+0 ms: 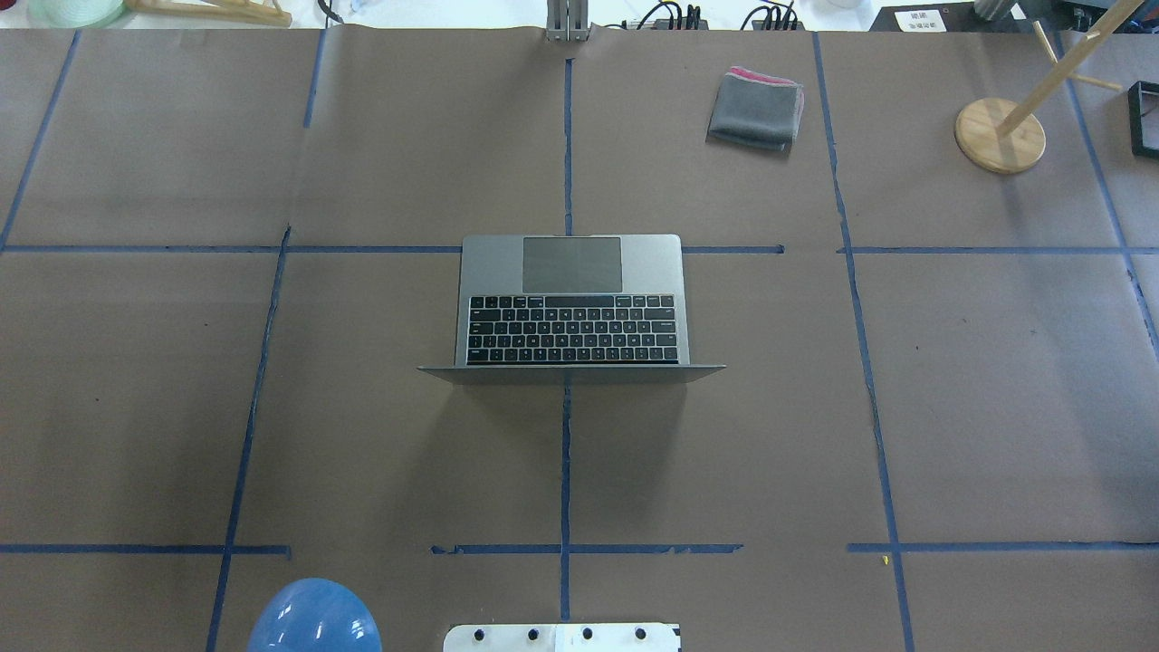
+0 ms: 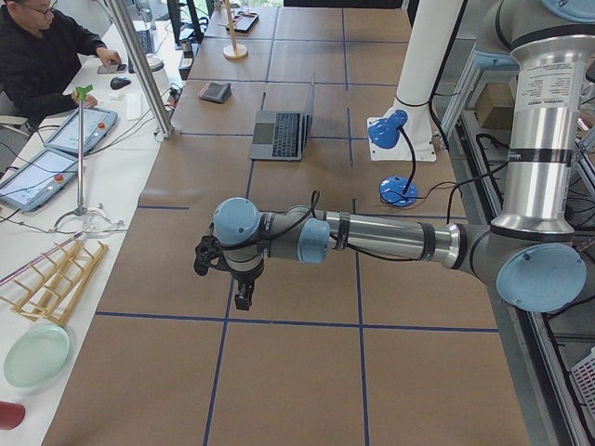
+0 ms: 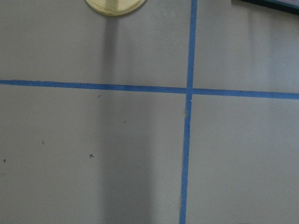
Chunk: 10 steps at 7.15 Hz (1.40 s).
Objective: Close laptop
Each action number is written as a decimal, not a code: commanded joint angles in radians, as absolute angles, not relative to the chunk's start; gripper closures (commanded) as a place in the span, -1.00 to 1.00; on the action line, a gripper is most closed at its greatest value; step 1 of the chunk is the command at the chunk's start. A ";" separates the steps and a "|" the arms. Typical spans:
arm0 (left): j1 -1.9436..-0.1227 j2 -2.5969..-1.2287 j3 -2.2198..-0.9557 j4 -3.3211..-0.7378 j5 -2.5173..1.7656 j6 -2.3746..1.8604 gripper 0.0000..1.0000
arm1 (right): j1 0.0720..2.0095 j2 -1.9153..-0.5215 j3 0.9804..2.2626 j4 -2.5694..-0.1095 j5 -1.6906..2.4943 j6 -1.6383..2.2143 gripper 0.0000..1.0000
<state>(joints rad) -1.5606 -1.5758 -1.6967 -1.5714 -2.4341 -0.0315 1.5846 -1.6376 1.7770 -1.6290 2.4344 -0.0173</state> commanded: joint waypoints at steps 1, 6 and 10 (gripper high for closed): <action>-1.511 -1.577 -1.872 -1.562 -2.470 -0.229 -1.00 | 1.583 -1.631 1.802 -1.621 2.534 -0.002 -0.99; -1.110 -1.870 -2.172 -1.560 -2.499 -1.117 -0.65 | 1.343 -1.618 2.172 -1.556 2.600 0.701 -0.31; -0.923 -2.049 -2.174 -1.562 -2.473 -1.287 0.89 | 0.971 -1.547 2.175 -1.158 2.462 1.234 0.67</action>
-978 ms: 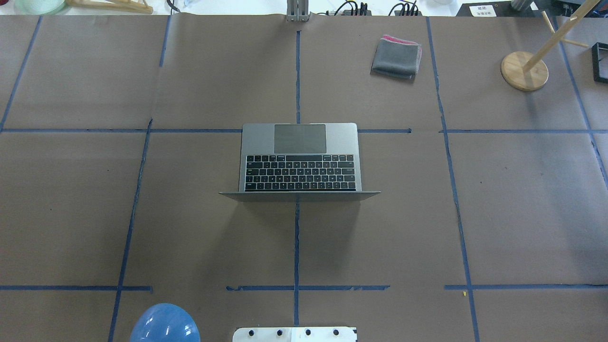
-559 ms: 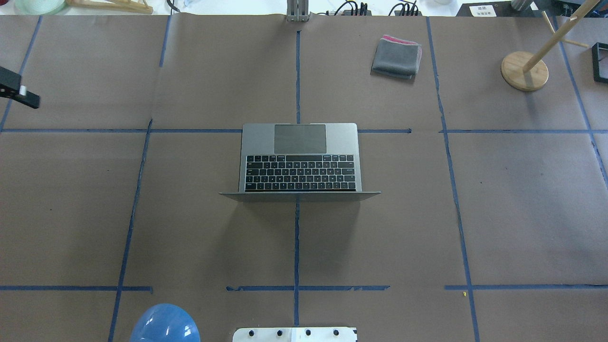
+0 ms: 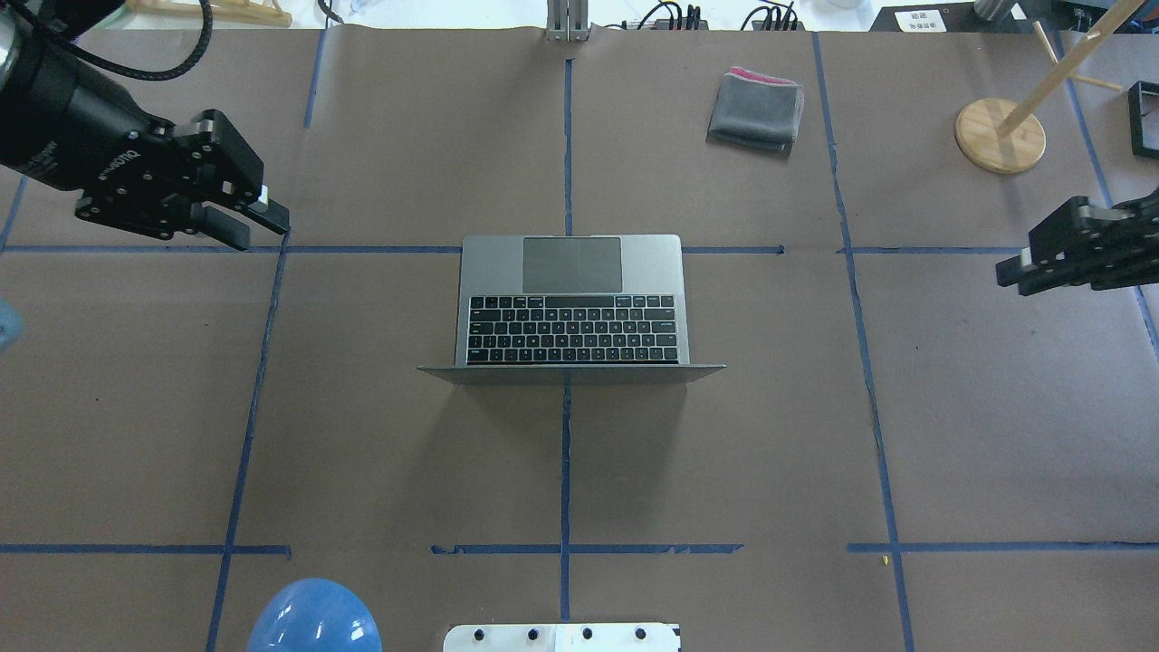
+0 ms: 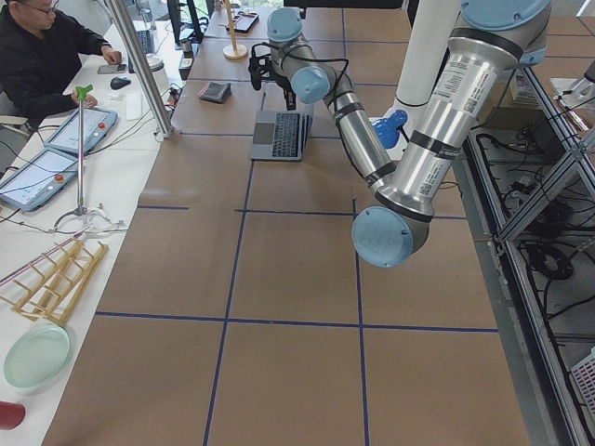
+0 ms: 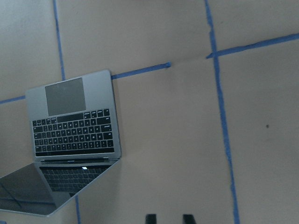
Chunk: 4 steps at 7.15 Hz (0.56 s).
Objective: Close laptop
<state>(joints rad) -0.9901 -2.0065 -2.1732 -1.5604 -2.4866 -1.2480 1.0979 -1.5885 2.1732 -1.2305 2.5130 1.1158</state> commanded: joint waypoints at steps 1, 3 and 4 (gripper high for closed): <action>-0.854 -2.072 -2.175 -1.562 -2.429 -1.287 0.98 | 0.894 -1.525 2.177 -1.110 2.457 1.273 0.92; -0.683 -2.118 -2.172 -1.562 -2.300 -1.354 1.00 | 0.768 -1.482 2.177 -1.016 2.447 1.365 0.93; -0.637 -2.134 -2.171 -1.562 -2.278 -1.358 1.00 | 0.700 -1.450 2.177 -1.015 2.383 1.374 0.93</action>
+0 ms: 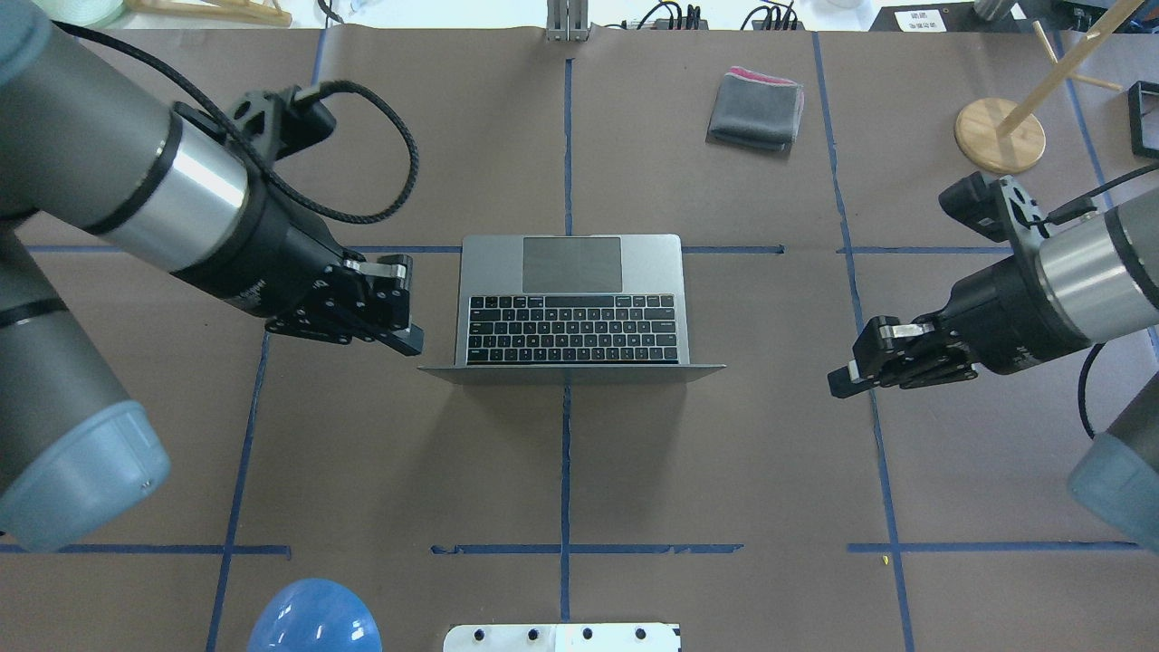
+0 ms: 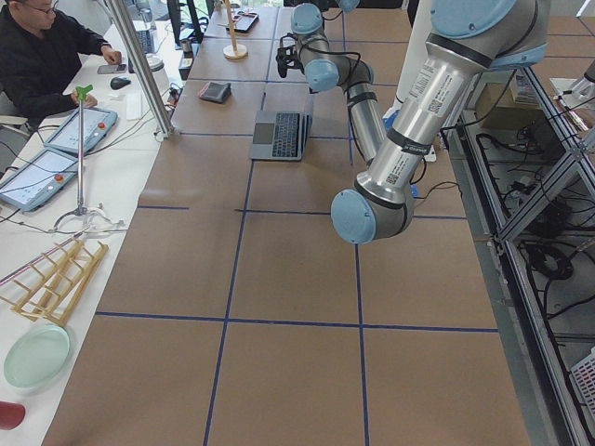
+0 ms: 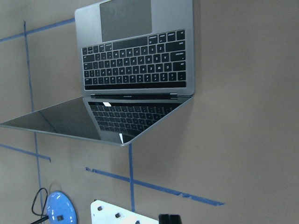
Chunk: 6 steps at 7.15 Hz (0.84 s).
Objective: Close laptop
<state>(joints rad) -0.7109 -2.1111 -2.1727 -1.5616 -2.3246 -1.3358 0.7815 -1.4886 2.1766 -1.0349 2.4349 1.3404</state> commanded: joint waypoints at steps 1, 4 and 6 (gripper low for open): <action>-0.602 -2.132 -2.171 -1.560 -2.237 -1.361 1.00 | 0.619 -1.437 2.178 -1.012 2.287 1.373 0.92; -0.428 -2.120 -2.154 -1.560 -2.045 -1.361 1.00 | 0.401 -1.422 2.183 -1.012 1.998 1.373 0.92; -0.385 -2.132 -2.084 -1.562 -1.971 -1.356 1.00 | 0.336 -1.417 2.148 -1.014 1.880 1.373 0.93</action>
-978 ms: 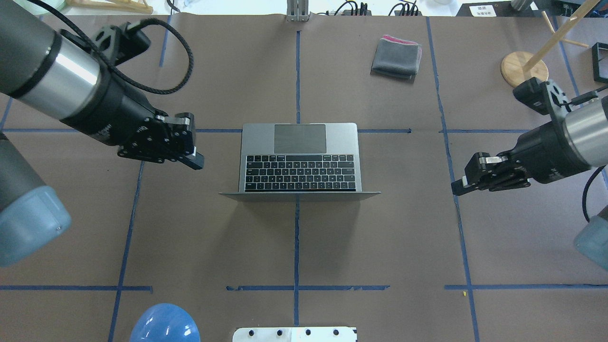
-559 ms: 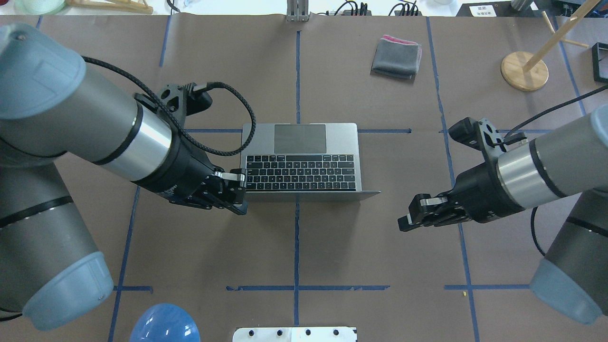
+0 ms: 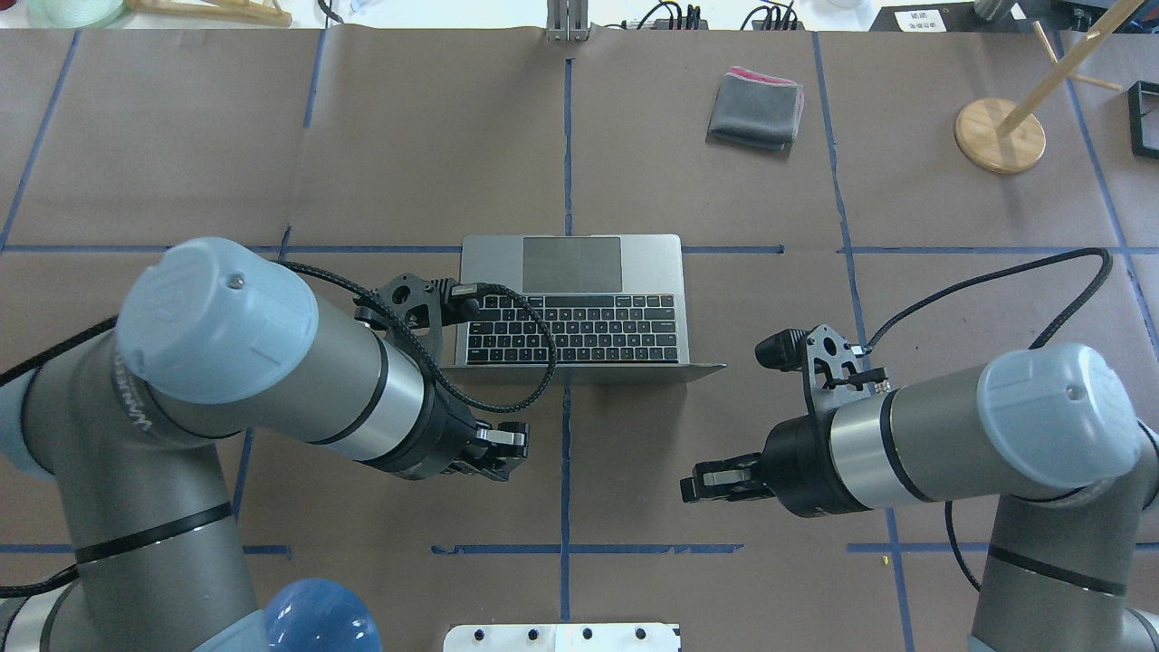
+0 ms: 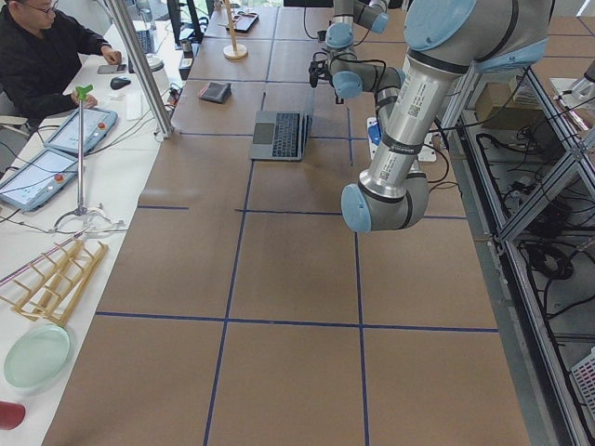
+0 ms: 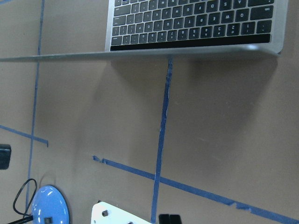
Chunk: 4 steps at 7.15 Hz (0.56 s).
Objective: Close laptop
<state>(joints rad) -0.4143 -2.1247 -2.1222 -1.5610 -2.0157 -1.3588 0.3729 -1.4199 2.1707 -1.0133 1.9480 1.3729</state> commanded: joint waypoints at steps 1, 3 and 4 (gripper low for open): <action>-0.385 -2.132 -2.056 -1.563 -1.967 -1.348 1.00 | 0.336 -1.417 2.140 -1.014 1.852 1.373 0.93; -0.391 -2.134 -2.039 -1.563 -1.931 -1.344 1.00 | 0.344 -1.417 2.140 -1.012 1.800 1.371 0.95; -0.412 -2.134 -2.039 -1.568 -1.933 -1.344 1.00 | 0.362 -1.417 2.138 -1.012 1.778 1.365 0.96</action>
<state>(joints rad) -0.3948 -2.1333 -2.0434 -1.5646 -1.9384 -1.3449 0.3466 -1.4175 2.1401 -1.0130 1.8085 1.3701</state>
